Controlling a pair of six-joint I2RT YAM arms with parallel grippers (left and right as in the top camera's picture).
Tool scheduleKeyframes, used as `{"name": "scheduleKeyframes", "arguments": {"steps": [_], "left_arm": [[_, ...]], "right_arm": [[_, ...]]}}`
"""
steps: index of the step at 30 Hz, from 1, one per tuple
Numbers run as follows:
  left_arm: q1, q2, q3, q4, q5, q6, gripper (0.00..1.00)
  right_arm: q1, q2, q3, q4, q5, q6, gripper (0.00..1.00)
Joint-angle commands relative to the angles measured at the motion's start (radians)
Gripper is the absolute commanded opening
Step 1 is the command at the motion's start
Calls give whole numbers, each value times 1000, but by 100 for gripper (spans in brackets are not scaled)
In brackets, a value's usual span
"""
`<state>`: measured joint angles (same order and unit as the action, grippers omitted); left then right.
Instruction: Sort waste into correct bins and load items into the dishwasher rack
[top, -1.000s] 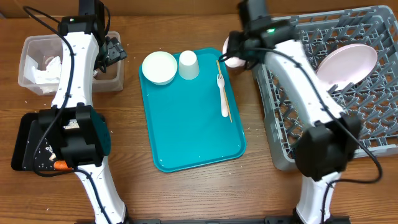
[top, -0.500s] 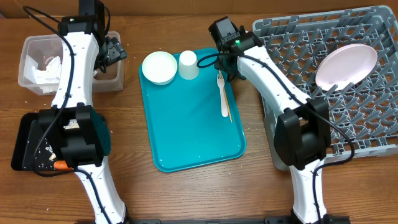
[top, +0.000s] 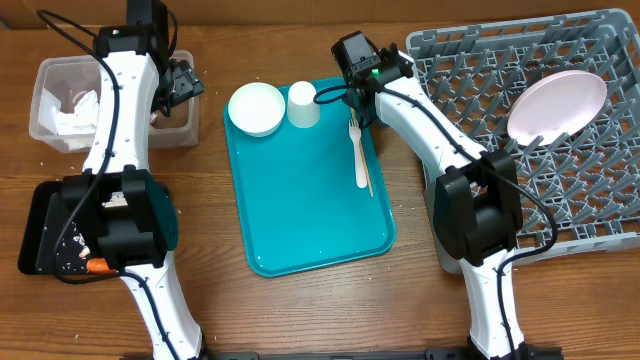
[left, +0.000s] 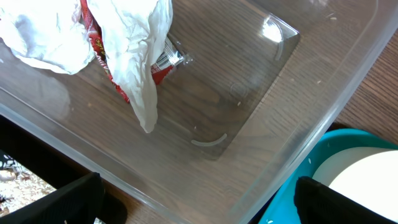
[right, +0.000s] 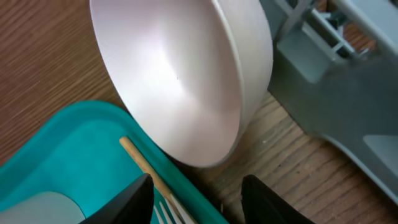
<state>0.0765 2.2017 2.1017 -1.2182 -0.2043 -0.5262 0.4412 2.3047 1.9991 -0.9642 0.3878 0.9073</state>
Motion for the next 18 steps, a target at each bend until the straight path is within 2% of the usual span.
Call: {"name": "scheduleKeyframes", "arguments": {"steps": [1, 14, 18], "left_arm": [[2, -6, 22, 0, 3, -24, 100], [2, -6, 22, 0, 3, -24, 100], [2, -6, 22, 0, 4, -24, 100]], "right_arm": [[1, 15, 16, 5, 56, 45, 47], [1, 55, 16, 17, 84, 96, 48], [1, 59, 16, 18, 101, 97, 39]]}}
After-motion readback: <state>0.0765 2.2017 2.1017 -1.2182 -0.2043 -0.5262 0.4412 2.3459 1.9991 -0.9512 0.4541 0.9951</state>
